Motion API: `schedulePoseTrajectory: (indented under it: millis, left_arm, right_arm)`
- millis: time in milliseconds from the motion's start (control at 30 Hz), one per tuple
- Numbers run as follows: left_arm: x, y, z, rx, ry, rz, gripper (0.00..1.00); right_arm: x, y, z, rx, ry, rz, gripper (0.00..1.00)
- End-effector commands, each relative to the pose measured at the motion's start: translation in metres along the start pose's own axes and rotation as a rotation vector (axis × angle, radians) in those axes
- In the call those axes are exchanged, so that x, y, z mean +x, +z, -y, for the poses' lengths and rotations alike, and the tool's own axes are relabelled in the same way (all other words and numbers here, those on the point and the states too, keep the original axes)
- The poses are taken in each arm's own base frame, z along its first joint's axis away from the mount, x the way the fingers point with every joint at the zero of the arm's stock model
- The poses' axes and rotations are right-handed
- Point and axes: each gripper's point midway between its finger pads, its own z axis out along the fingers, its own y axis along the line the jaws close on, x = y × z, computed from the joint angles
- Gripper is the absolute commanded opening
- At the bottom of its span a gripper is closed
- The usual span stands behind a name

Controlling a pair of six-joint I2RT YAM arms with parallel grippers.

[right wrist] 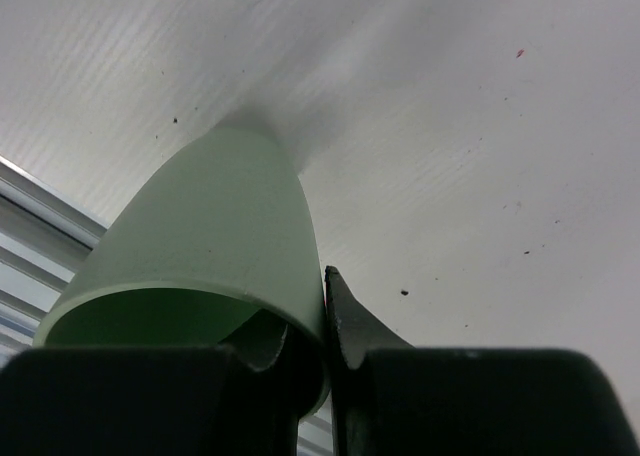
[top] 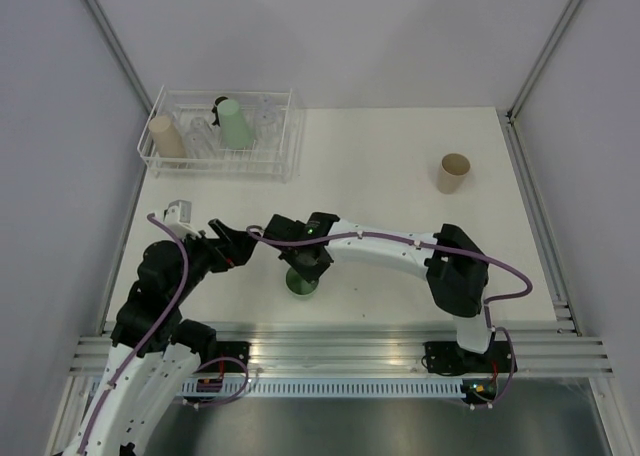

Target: Unload the cups from the dish rack

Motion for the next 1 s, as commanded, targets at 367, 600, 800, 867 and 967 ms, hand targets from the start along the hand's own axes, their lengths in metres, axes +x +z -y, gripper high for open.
schedulePoseTrajectory:
  millis: [367,600,800,867,967]
  left_arm:
    - [0.001,-0.005,-0.004,-0.022,0.045,-0.016,1.00]
    - [0.000,-0.011,-0.004,-0.025,0.039,-0.007,1.00]
    - [-0.003,-0.016,-0.002,-0.024,0.042,0.004,1.00]
    - [-0.004,-0.017,-0.002,-0.023,0.042,0.005,1.00]
    - [-0.002,-0.016,-0.002,-0.023,0.037,-0.002,1.00]
  right_arm:
    - [-0.010,-0.017,-0.017,-0.072,-0.073,-0.015,0.27]
    - [-0.020,-0.030,-0.016,-0.079,-0.050,0.052,0.69]
    - [-0.059,-0.108,0.048,0.052,0.152,0.361,0.90]
    - [-0.064,-0.149,0.081,0.085,0.246,0.495,0.95]
    - [-0.054,-0.169,0.150,0.244,0.381,0.571,0.98]
